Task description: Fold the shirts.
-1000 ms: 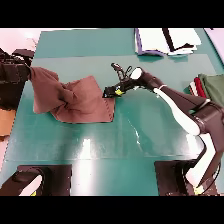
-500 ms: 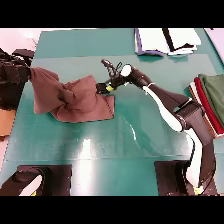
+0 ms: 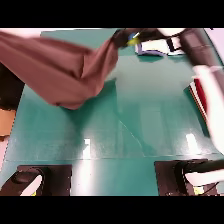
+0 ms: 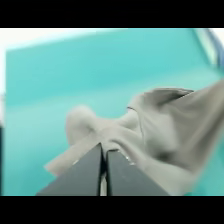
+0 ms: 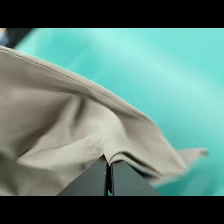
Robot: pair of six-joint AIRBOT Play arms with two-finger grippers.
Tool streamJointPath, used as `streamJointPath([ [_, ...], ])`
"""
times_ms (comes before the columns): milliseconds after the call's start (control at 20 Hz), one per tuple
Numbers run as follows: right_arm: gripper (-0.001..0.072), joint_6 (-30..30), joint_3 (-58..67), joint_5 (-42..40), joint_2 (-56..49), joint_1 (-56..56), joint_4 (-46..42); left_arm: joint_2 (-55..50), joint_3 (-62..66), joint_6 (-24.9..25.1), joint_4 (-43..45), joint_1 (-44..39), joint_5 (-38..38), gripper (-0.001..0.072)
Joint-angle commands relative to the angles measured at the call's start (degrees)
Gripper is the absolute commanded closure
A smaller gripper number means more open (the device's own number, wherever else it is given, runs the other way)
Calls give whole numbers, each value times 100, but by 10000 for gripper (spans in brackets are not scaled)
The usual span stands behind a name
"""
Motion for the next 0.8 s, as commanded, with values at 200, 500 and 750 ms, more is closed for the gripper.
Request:
streamJointPath([
  [200,698,20,-293,739,3178,-1296,-763,275,1700,-166,-216,2,-66,680],
  [500,697,264,-293,2020,3565,-2981,-706,-66,1740,-291,-284,2,-52,681],
  [750,698,420,-577,3486,2529,-3213,-704,-1698,1104,-208,-507,2,-675,680],
])
